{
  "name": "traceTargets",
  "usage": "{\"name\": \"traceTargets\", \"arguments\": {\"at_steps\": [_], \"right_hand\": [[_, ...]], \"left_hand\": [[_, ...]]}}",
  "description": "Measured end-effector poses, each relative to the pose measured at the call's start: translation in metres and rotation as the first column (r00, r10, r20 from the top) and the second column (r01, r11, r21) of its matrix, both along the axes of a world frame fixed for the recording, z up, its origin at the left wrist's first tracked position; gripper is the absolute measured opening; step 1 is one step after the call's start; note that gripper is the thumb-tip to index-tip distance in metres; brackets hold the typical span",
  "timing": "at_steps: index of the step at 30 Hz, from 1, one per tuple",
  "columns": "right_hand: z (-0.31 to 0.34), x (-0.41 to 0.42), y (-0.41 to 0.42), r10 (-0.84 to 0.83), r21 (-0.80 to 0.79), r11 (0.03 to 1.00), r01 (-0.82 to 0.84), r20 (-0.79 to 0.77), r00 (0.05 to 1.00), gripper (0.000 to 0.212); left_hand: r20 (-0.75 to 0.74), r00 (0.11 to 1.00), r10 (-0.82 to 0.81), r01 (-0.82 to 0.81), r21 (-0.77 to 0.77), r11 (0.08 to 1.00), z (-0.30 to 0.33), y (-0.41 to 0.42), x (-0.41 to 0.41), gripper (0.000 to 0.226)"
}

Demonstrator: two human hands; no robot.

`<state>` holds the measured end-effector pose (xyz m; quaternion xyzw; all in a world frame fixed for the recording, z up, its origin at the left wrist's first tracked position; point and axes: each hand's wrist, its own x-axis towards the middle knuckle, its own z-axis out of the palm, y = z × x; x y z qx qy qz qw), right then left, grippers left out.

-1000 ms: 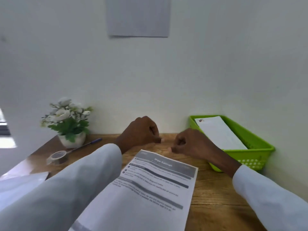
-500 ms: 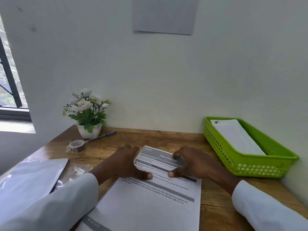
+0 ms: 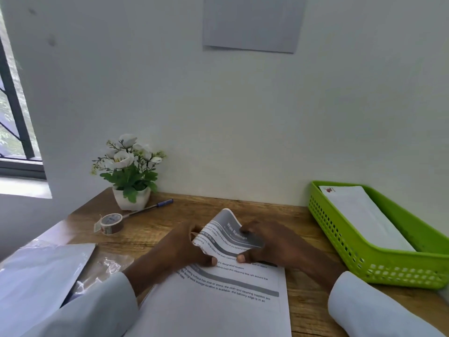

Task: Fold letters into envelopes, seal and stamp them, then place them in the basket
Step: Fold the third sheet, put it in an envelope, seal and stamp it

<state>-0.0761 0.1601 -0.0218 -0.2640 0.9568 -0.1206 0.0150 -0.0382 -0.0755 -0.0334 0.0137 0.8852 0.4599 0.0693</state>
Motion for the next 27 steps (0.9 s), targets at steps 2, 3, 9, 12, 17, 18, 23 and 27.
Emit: {"name": "traceTargets", "arguments": {"at_steps": [2, 3, 9, 12, 17, 18, 23, 27], "right_hand": [[-0.011, -0.003, 0.001, -0.068, -0.108, 0.992, 0.064, -0.033, 0.997, 0.078], [-0.019, -0.002, 0.003, -0.132, -0.180, 0.976, 0.120, -0.056, 0.990, 0.082], [-0.038, -0.001, 0.014, -0.349, -0.490, 0.808, 0.328, 0.051, 0.936, 0.116], [-0.042, 0.001, 0.020, -0.279, -0.690, 0.670, 0.273, 0.107, 0.954, 0.085], [-0.038, 0.012, 0.023, -0.081, -0.869, 0.376, 0.321, 0.315, 0.946, 0.069], [-0.035, 0.013, 0.023, -0.032, -0.877, 0.330, 0.350, 0.360, 0.932, 0.065], [-0.027, 0.014, 0.030, 0.152, -0.852, 0.269, 0.448, 0.498, 0.854, 0.040], [-0.030, 0.013, 0.033, 0.139, -0.862, 0.132, 0.489, 0.504, 0.852, 0.037]], "left_hand": [[0.007, 1.000, 0.004, -0.004, 0.074, 0.997, 0.002, -0.003, -0.001, 0.062], [0.012, 1.000, 0.015, -0.017, 0.129, 0.992, 0.002, -0.004, -0.001, 0.059], [0.112, 0.991, 0.076, -0.129, 0.610, 0.782, -0.001, -0.011, 0.002, 0.056], [0.098, 0.990, 0.101, -0.141, 0.692, 0.708, -0.001, -0.013, 0.003, 0.048], [0.093, 0.989, 0.116, -0.144, 0.787, 0.600, -0.005, -0.013, 0.003, 0.036], [0.093, 0.989, 0.116, -0.143, 0.802, 0.580, -0.005, -0.012, 0.003, 0.037], [0.062, 0.993, 0.104, -0.108, 0.839, 0.533, -0.011, -0.012, -0.001, 0.045], [0.006, 0.998, 0.063, -0.040, 0.832, 0.553, -0.015, -0.012, -0.004, 0.043]]}}
